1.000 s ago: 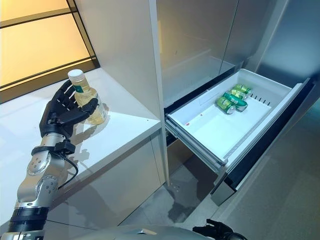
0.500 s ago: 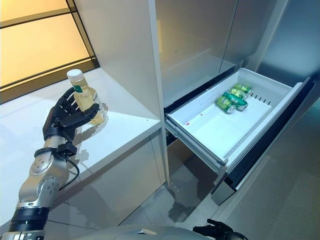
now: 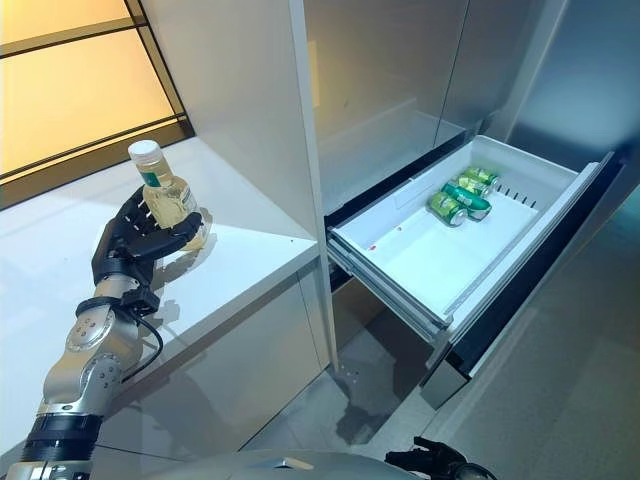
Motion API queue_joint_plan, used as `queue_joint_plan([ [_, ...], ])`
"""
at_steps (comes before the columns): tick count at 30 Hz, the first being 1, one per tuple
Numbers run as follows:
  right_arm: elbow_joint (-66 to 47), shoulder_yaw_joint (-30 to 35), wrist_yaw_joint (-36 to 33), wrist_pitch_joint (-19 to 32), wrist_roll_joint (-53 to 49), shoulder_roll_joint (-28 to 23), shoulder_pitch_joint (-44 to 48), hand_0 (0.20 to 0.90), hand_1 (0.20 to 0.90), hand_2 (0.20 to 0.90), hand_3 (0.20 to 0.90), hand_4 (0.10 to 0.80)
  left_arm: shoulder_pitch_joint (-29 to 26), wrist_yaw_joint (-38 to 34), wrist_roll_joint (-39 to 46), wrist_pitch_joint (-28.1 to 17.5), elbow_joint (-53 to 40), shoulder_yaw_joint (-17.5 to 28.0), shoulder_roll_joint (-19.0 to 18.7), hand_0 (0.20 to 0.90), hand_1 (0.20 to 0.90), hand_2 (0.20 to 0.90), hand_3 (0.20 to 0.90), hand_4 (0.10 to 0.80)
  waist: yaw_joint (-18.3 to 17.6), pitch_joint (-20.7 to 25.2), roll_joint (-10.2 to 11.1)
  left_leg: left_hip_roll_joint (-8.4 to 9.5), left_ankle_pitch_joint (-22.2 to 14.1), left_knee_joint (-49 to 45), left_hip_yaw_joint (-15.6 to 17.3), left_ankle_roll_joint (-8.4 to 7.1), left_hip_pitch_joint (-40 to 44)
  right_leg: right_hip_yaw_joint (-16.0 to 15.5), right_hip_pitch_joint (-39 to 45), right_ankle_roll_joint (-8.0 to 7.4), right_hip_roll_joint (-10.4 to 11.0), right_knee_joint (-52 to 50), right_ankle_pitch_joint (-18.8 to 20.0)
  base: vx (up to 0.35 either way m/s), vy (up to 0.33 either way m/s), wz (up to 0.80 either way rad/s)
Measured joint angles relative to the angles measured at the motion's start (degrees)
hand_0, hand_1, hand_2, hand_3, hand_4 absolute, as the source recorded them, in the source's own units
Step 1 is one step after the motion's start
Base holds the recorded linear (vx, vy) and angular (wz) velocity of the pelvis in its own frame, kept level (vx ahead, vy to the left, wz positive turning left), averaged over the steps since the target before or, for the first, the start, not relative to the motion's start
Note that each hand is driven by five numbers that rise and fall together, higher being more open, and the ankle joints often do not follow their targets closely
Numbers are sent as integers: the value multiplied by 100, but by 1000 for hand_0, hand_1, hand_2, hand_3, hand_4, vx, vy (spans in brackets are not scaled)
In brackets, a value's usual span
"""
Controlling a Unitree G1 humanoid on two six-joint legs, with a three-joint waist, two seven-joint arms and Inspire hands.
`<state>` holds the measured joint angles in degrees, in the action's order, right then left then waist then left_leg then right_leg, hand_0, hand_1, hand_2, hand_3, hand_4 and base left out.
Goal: Put drinks into fridge and close the fridge
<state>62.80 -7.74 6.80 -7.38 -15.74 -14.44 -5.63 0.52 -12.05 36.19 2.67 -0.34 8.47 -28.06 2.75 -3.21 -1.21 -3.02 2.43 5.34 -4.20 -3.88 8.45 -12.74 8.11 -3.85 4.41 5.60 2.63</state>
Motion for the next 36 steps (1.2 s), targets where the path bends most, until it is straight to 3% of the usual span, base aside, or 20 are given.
queue_joint_plan([
  [26, 9, -3, 80, 26, 4, 3, 8, 900, 900, 900, 900, 800, -355, -289, -15, -545, 153, -26, 1, 900, 900, 900, 900, 800, -24, -30, 71, -3, -2, 0, 92, 1, 96, 100, 25, -4, -6, 0, -1, 2, 0, -1],
  [27, 9, -4, 80, 27, 5, 3, 8, 900, 900, 900, 900, 800, -354, -287, -14, -546, 153, -26, 1, 832, 832, 832, 820, 720, -24, -30, 71, -2, -1, 0, 92, 1, 97, 100, 25, 5, -6, 0, 5, 0, 0, 0],
  [28, 10, -5, 80, 29, 6, 4, 8, 900, 900, 900, 900, 800, -355, -285, -14, -546, 154, -26, 1, 724, 724, 724, 694, 594, -25, -29, 73, -2, -1, -2, 92, 1, 97, 101, 25, 5, -7, 0, 6, 0, 0, 0],
  [29, 12, -7, 81, 34, 6, 4, 8, 900, 900, 900, 900, 800, -354, -282, -14, -546, 154, -26, 2, 684, 684, 684, 647, 547, -27, -28, 74, -2, -1, -2, 92, 1, 98, 101, 26, 5, -7, -1, 6, 0, 0, 0],
  [31, 13, -7, 89, 42, 7, 4, 8, 900, 900, 900, 900, 800, -355, -281, -13, -546, 154, -27, 3, 444, 444, 444, 367, 267, -41, -25, 78, -2, -1, -1, 93, 1, 100, 101, 27, 5, -7, -1, 6, 0, 0, 0],
  [32, 13, -8, 91, 44, 8, 4, 7, 900, 900, 900, 900, 800, -355, -290, -13, -546, 160, -27, 2, 444, 444, 444, 367, 267, -54, -21, 82, -3, -1, -1, 93, 0, 101, 101, 28, 5, -7, -1, 6, 0, 0, 0],
  [33, 12, -8, 91, 49, 7, 5, 4, 900, 900, 900, 900, 800, -354, -304, -15, -546, 177, -27, 2, 300, 300, 300, 200, 100, -61, -18, 85, -3, -1, -1, 93, 0, 102, 102, 29, 5, -7, -1, 6, 0, 0, 0],
  [36, 17, -9, 95, 54, 9, 7, 3, 900, 900, 900, 900, 800, -359, -349, -9, -555, 187, -25, 5, 300, 300, 300, 200, 100, -70, -6, 104, -2, -1, -1, 93, 0, 101, 102, 28, 4, -6, -1, 6, 0, 0, 0],
])
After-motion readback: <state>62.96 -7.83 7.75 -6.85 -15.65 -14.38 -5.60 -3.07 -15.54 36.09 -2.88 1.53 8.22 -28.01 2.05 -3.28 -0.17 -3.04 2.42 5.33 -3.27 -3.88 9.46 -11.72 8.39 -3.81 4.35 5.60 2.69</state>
